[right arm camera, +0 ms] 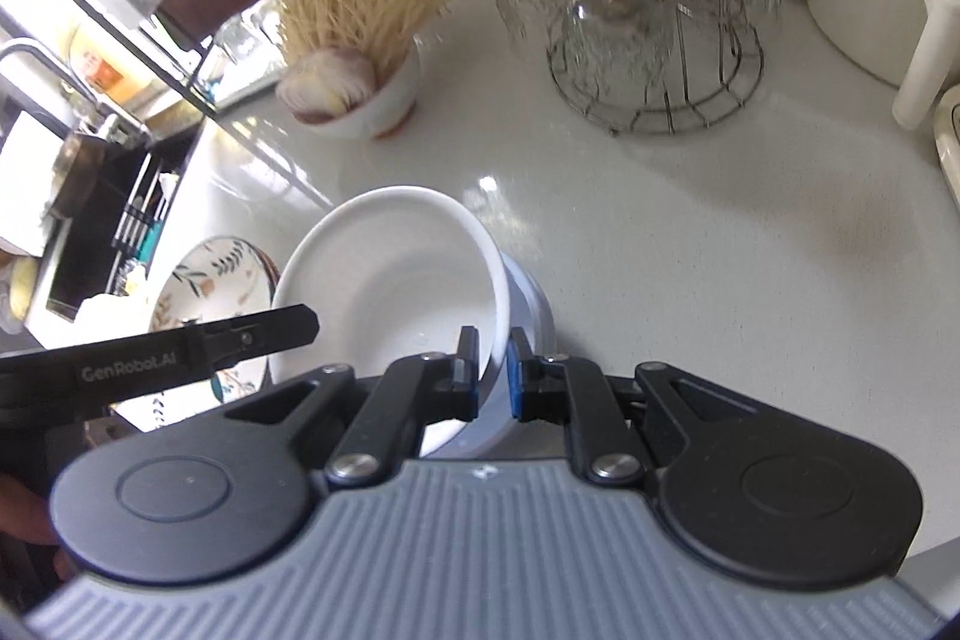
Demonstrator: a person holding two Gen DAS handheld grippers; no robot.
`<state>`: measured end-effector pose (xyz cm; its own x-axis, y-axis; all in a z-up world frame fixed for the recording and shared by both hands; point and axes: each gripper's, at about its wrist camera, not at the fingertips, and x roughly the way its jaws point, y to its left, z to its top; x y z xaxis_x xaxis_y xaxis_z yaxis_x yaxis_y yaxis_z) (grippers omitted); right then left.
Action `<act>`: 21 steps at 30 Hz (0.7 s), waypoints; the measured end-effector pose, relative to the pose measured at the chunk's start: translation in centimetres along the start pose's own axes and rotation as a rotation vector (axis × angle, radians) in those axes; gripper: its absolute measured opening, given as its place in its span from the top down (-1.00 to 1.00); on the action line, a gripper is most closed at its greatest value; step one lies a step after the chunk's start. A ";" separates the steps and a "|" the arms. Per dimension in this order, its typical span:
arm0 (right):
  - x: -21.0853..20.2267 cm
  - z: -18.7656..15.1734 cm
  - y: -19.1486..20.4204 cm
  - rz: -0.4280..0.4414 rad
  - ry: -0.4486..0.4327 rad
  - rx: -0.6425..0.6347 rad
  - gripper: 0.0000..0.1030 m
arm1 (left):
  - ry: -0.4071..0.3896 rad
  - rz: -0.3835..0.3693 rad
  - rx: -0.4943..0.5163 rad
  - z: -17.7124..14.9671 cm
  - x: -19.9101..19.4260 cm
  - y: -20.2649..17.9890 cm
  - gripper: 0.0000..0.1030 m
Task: Organize plates and bowls
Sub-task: 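Carry the white bowl with both grippers onto the nested blue bowls, then grasp the stacked white and blue bowls rim with the left gripper while the right gripper grips too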
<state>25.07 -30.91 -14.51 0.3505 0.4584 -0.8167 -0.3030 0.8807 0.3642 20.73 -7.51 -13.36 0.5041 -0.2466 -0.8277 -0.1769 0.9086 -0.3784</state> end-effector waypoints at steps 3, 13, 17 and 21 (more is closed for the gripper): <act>0.5 -0.1 -0.3 0.001 0.023 0.013 0.74 | 0.029 0.006 -0.013 -0.2 0.7 0.3 0.82; 0.7 0.4 -0.9 0.010 0.021 0.025 0.74 | 0.062 0.029 -0.016 -0.2 2.2 0.4 0.80; 0.9 0.7 -1.0 0.009 0.018 0.024 0.74 | 0.059 0.039 -0.031 0.2 2.3 0.6 0.69; 1.1 0.9 -1.6 0.005 0.025 0.055 0.74 | 0.057 0.056 -0.042 0.1 2.5 0.7 0.59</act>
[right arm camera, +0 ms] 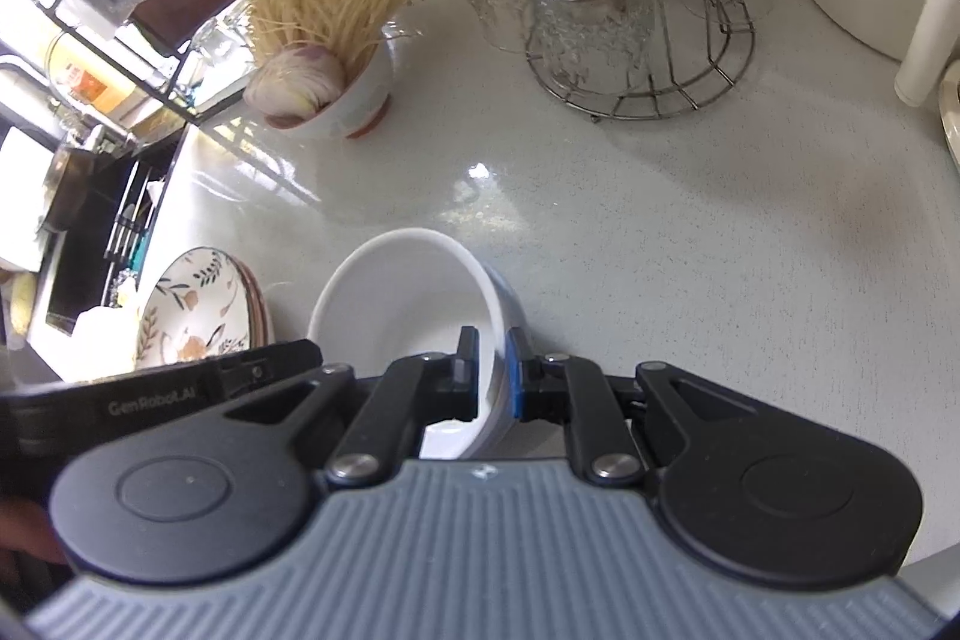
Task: Organize plates and bowls
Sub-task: 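Grasp the stacked white and blue bowls rim with the left gripper while the right gripper grips too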
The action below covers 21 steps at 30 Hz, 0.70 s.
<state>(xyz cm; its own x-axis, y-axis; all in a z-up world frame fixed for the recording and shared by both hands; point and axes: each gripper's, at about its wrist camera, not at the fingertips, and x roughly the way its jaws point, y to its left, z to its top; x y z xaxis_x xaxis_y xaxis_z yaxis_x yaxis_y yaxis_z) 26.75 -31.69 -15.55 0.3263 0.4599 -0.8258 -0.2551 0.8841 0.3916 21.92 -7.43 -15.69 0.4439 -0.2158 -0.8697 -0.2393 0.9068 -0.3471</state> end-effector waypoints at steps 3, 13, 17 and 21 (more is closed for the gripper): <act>0.2 0.2 -0.6 0.003 -0.005 0.016 0.11 | -0.001 -0.005 -0.018 -0.1 0.6 0.3 0.43; 2.9 -0.1 -2.3 0.104 0.075 0.113 -0.06 | 0.014 -0.032 -0.062 -0.5 2.7 1.5 0.27; 3.5 -0.5 -2.4 0.115 0.092 0.139 0.04 | 0.028 -0.035 -0.071 -0.5 3.4 1.6 0.28; 4.2 -0.7 -2.9 0.106 0.116 0.170 0.21 | 0.046 -0.045 -0.081 -0.9 4.2 1.9 0.38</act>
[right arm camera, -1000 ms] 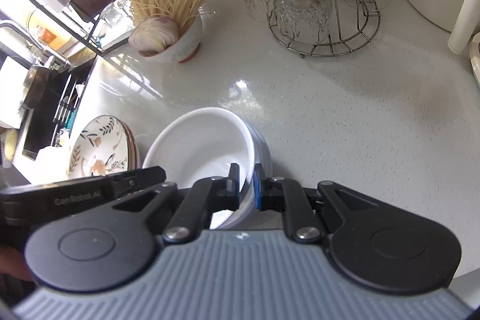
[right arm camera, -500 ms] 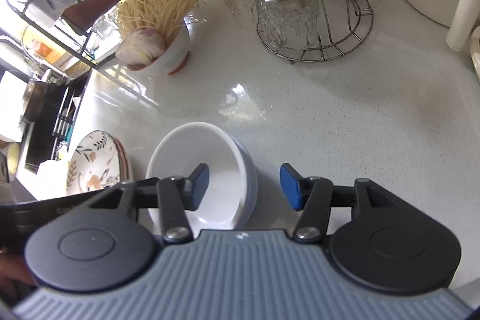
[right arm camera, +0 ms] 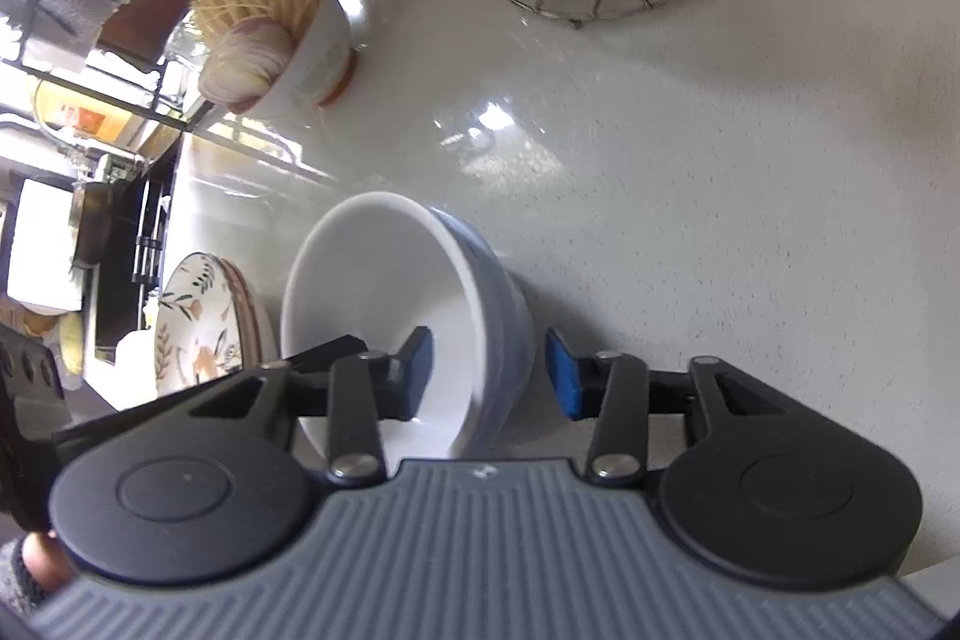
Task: Organize plates and bowls
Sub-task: 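Grasp the stacked white and blue bowls rim with the left gripper while the right gripper grips too, then lift and carry the bowl stack with both grippers toward the floral plates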
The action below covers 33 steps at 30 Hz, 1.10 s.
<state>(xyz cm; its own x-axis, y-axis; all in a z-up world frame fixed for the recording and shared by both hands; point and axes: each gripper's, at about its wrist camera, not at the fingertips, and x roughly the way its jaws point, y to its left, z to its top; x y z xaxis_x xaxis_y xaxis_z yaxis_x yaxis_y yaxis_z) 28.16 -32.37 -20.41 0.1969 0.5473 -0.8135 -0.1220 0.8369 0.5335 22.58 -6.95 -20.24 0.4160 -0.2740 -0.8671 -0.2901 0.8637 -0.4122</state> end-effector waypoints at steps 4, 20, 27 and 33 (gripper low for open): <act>0.3 0.0 -0.4 -0.020 0.010 -0.001 0.31 | 0.011 -0.008 0.000 0.2 0.5 0.1 0.49; 0.3 0.0 0.7 -0.030 -0.014 -0.048 0.55 | 0.002 -0.024 0.077 0.1 0.3 -0.7 0.67; -1.3 -0.1 2.3 -0.040 -0.066 -0.095 0.55 | -0.028 -0.045 0.126 0.6 -1.9 -1.0 0.68; -2.2 0.2 4.0 -0.045 -0.104 -0.133 0.56 | -0.055 -0.058 0.162 1.3 -3.9 -0.8 0.67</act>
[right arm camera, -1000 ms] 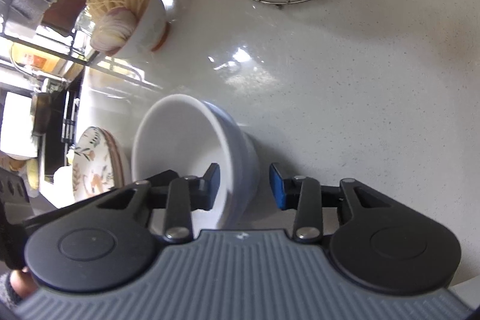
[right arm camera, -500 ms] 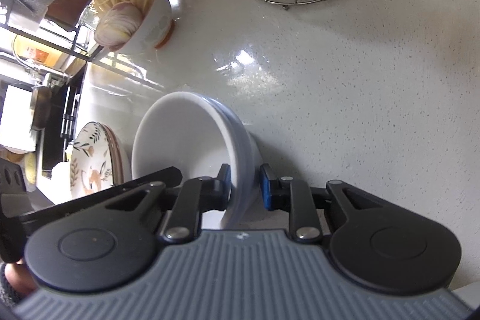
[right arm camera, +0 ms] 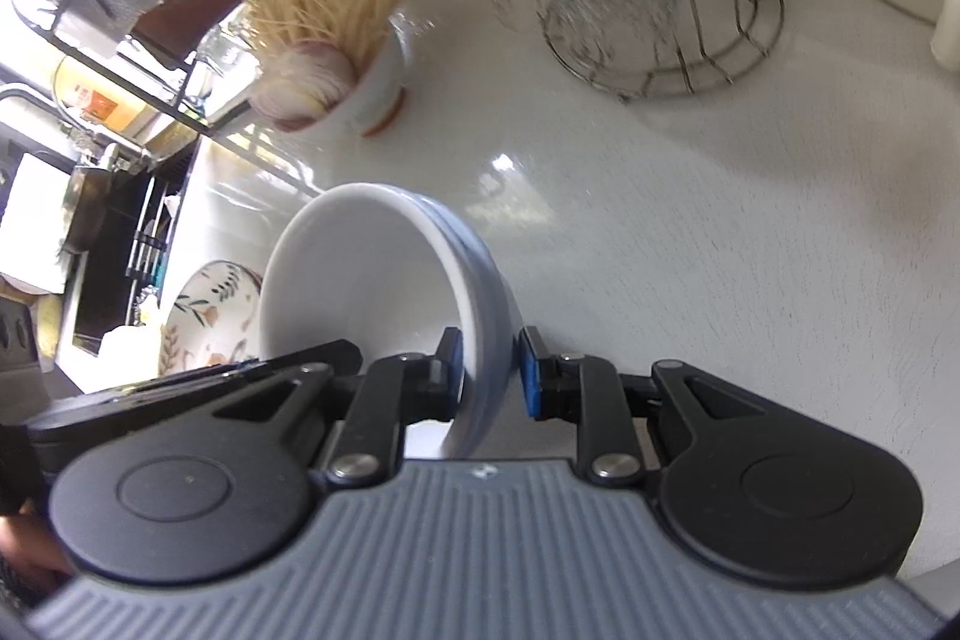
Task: Organize plates and bowls
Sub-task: 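Lift and carry the bowl stack with both grippers toward the floral plates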
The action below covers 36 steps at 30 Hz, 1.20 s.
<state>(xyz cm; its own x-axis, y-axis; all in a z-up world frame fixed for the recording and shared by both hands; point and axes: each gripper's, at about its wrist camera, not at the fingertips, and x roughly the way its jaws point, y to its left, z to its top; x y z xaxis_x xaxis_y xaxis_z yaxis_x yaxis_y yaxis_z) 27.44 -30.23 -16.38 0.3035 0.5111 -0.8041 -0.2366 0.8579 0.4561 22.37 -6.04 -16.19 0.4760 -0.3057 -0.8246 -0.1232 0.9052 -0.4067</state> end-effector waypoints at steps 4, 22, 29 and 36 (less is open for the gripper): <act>-0.5 0.3 1.5 0.004 -0.024 -0.013 0.56 | -0.028 0.002 0.023 0.6 -1.6 0.4 0.67; -0.8 1.2 9.4 0.074 -0.090 -0.066 0.55 | -0.172 0.020 -0.001 1.2 -8.9 5.3 0.67; 0.5 0.3 13.2 0.103 -0.086 -0.104 0.55 | -0.221 0.042 -0.040 0.5 -11.7 8.8 0.68; 2.6 -1.5 16.1 0.086 -0.043 -0.169 0.55 | -0.219 0.075 -0.072 -1.1 -12.2 11.8 0.68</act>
<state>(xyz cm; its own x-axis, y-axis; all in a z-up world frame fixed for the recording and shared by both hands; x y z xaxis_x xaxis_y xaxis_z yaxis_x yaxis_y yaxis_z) 23.07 -15.10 -11.70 0.3143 0.5869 -0.7462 -0.4137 0.7921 0.4488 14.16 8.05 -11.36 0.6396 -0.1598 -0.7519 -0.2234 0.8973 -0.3807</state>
